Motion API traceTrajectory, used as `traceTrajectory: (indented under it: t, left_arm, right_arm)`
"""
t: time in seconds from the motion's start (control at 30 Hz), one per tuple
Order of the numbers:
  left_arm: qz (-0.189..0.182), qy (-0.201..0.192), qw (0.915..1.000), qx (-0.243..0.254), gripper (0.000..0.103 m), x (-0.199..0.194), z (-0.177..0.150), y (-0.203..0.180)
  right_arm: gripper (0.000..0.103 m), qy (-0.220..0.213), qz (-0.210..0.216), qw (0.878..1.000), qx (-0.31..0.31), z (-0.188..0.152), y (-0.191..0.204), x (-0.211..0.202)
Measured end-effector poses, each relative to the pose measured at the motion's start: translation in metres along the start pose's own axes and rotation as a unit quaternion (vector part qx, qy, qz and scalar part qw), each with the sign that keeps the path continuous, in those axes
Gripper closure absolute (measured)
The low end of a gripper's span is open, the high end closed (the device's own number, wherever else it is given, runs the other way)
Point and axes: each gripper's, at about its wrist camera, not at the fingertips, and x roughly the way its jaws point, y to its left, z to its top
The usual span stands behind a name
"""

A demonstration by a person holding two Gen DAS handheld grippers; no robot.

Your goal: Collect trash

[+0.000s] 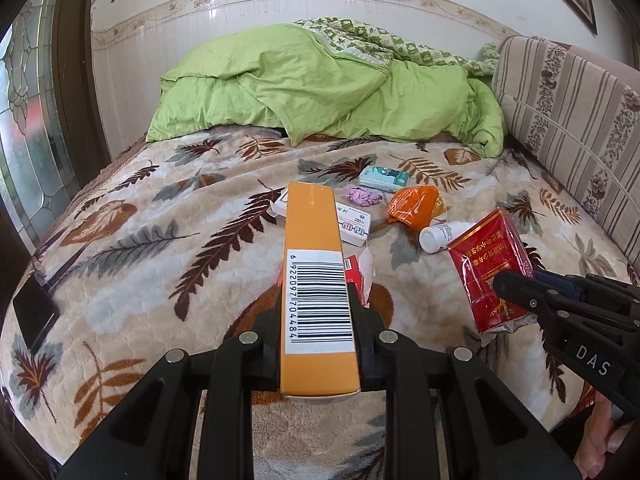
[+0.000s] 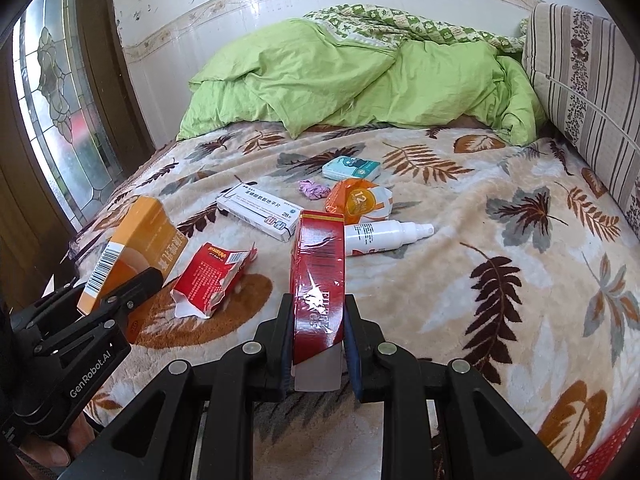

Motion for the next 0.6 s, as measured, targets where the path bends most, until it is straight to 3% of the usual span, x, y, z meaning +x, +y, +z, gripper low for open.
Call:
traceTrajectory:
  t: [0.6]
  left_arm:
    - [0.001,-0.001,1.0000,0.002,0.080,-0.0014,0.0007,-0.0009]
  right_arm:
    - [0.080,-0.006,0.009,1.000,0.003,-0.0006,0.0006,-0.0024]
